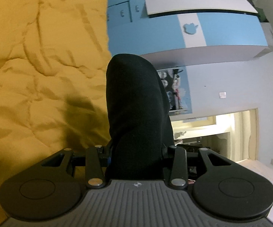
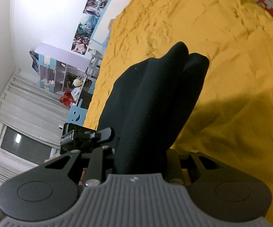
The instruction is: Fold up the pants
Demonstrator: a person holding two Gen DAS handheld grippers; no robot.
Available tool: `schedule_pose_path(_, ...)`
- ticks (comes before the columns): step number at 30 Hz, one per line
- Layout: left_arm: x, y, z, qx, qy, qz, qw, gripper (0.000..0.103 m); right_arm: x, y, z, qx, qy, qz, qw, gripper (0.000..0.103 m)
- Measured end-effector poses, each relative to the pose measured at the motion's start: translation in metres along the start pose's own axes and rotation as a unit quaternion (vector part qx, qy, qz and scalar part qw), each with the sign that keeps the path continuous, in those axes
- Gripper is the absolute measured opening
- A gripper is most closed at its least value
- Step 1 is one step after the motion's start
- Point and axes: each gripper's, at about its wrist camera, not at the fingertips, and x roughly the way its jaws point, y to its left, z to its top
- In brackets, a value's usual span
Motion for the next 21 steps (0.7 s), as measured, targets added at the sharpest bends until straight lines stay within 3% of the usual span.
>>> schedule_pose_path(14, 0.010, 0.057, -0.003, -0.036, 0.014, 0.043, 0.9984, 0.045, 0.039, -0.076, -0.011, 0.051, 0.014, 0.004, 0.999, 0.026)
schedule_pose_path(21, 0.001, 0.061, -0.013, -0.040, 0.017, 0.039, 0.9983, 0.047, 0.034, -0.092, -0.031, 0.082, -0.005, 0.024, 0.996, 0.028)
